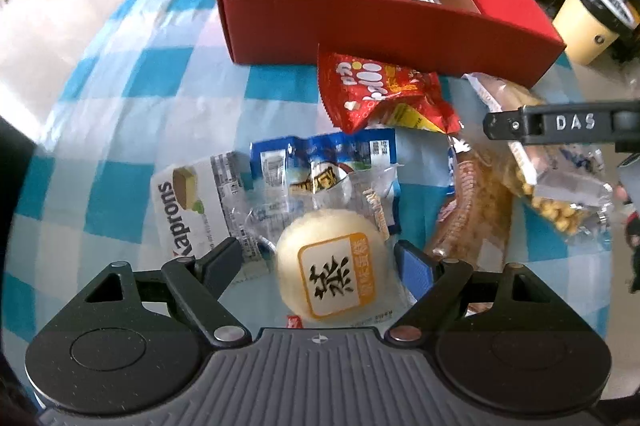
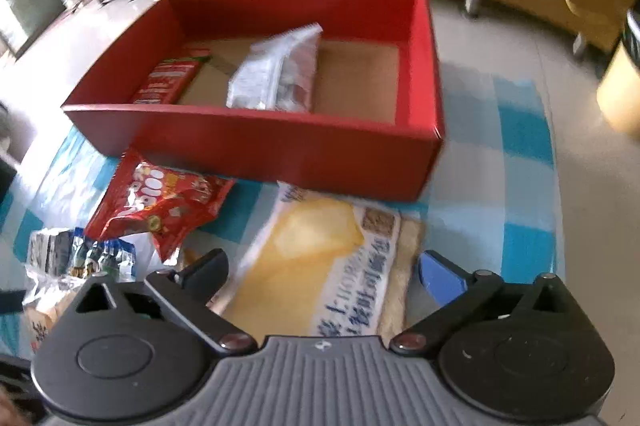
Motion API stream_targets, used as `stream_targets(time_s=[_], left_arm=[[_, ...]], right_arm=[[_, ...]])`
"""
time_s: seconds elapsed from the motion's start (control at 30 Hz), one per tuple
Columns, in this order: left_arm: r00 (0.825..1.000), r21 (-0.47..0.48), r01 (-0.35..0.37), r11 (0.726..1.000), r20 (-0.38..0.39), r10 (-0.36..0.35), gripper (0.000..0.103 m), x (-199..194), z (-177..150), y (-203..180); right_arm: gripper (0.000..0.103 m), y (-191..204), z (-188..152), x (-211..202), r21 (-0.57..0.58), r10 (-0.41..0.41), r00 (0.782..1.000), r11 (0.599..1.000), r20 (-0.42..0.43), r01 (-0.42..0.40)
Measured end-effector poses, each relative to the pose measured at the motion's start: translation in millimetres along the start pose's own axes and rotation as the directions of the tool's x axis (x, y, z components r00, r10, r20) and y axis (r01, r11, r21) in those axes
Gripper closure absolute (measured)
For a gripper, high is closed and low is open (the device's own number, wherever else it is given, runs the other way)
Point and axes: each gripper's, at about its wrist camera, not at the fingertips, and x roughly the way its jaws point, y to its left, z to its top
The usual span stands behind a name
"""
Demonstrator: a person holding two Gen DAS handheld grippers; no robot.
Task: Organize snacks
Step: 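Grasp the HORSH bread pack with right while left grasps the wrapped bun, then carry the bread pack and wrapped bun toward the red box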
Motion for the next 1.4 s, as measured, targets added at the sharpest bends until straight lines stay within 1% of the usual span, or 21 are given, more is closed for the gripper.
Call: stream_targets(time_s=[0.03, 0.1, 0.13, 0.17, 0.2, 0.27, 0.43, 0.57, 0.7, 0.83, 0.93, 1.03, 1.4], left_arm=[[1.000, 0.013, -0.011, 1.000, 0.007, 0.011, 0.023, 0.0, 0.9, -2.8], [1.000, 0.030, -0.017, 0.999, 0.019, 0.017, 0.035, -1.7, 0.3, -6.7], [1.000, 0.038, -0.014, 0.999, 0.018, 0.014, 0.036, -1.7, 0.7, -7.3], [1.000, 0.044, -0.013, 0.999, 0.018, 0.012, 0.037, -1.7, 1.0, -7.4], [1.000, 0.046, -0.012, 0.999, 0.018, 0.011, 0.037, -1.4, 0.8, -7.2], [1.000, 0.051, -0.008, 0.999, 0.018, 0.007, 0.038, -1.9, 0.6, -6.2], [1.000, 0.038, 0.019, 0.999, 0.022, -0.020, 0.039, -7.0, 3.3, -2.9], [0.998, 0.038, 0.032, 0.999, 0.052, -0.034, 0.039, -18.4, 5.3, -1.5], [0.996, 0.035, 0.052, 0.998, 0.066, -0.054, 0.039, -26.1, 7.2, -0.1], [0.995, 0.036, 0.056, 0.998, 0.079, -0.058, 0.039, -30.8, 7.9, 0.0], [0.994, 0.030, 0.058, 0.998, 0.092, -0.060, 0.039, -35.6, 9.2, 0.5], [0.992, 0.027, 0.053, 0.998, 0.109, -0.056, 0.039, -39.5, 11.0, 1.2], [0.988, 0.023, 0.033, 0.999, 0.149, -0.036, 0.039, -46.9, 21.0, -1.5]], right_arm=[[0.003, -4.9, -0.5, 2.3, 0.021, 0.017, 1.000, 1.000, -0.012, -0.017], [0.007, -16.3, -1.1, 6.4, 0.078, 0.050, 0.998, 0.996, -0.032, -0.048], [0.010, -21.3, -1.8, 7.2, 0.104, 0.069, 0.997, 0.992, -0.034, -0.065], [0.020, -23.4, -2.3, 4.2, 0.109, 0.071, 0.997, 0.992, -0.015, -0.069], [0.026, -23.3, -1.8, 2.2, 0.101, 0.067, 0.998, 0.993, -0.012, -0.065], [0.029, -22.3, -1.9, -1.0, 0.096, 0.062, 0.998, 0.993, -0.009, -0.061], [0.032, -12.2, -5.5, -6.9, 0.066, 0.029, 1.000, 0.997, -0.001, -0.029], [0.035, -8.2, -8.0, -18.6, 0.057, 0.009, 1.000, 0.998, 0.023, -0.011], [0.035, -10.0, -18.7, -34.9, 0.100, 0.030, 0.998, 0.994, 0.053, -0.035], [0.035, -5.3, -29.7, -48.4, 0.124, 0.050, 0.996, 0.991, 0.071, -0.058], [0.035, 1.1, -36.5, -57.5, 0.116, 0.049, 0.995, 0.991, 0.088, -0.059], [0.035, 7.3, -38.8, -65.6, 0.110, 0.074, 0.992, 0.990, 0.105, -0.085], [0.035, 25.5, -36.5, -85.8, 0.066, 0.121, 0.979, 0.989, 0.165, -0.133]])
